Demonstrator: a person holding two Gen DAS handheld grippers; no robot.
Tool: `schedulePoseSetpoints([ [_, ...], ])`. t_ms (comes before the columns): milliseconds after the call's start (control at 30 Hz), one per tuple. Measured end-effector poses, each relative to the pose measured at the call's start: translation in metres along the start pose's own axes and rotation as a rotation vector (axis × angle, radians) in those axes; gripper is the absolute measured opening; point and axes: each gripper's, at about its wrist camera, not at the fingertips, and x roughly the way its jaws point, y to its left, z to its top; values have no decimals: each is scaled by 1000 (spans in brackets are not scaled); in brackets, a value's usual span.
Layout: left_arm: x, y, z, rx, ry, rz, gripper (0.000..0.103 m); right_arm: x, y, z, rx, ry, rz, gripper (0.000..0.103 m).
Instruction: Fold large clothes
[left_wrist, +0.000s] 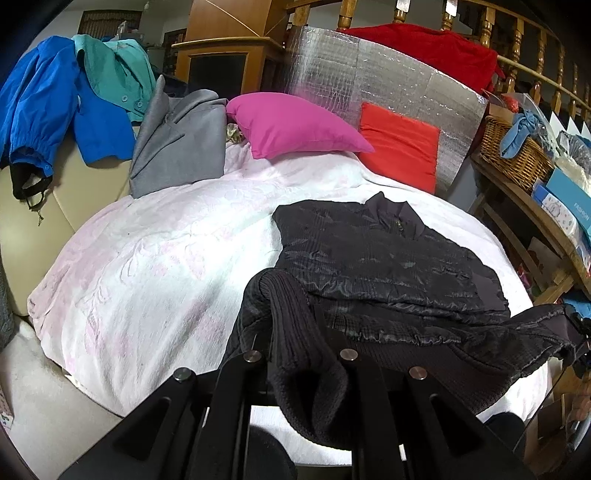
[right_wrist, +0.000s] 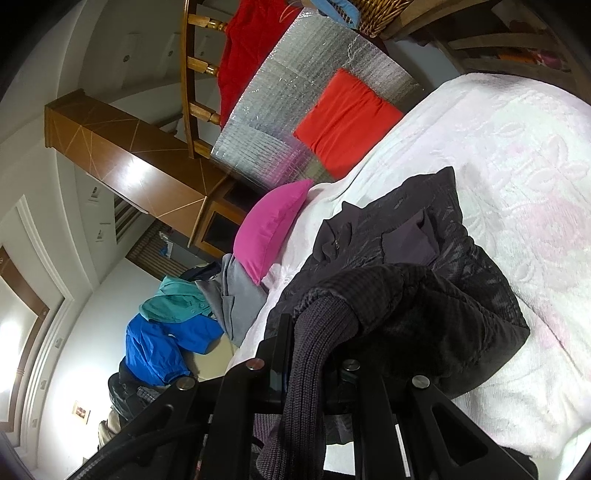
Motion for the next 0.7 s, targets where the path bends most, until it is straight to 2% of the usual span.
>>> schedulePoseSetpoints([
  [400,3,-12,34,12,-51,-17,12,6,8,23,-12,-30,6,11],
  [700,11,-25,67,17,-99,-16,12,17,21,54,-47,-60,21,11],
])
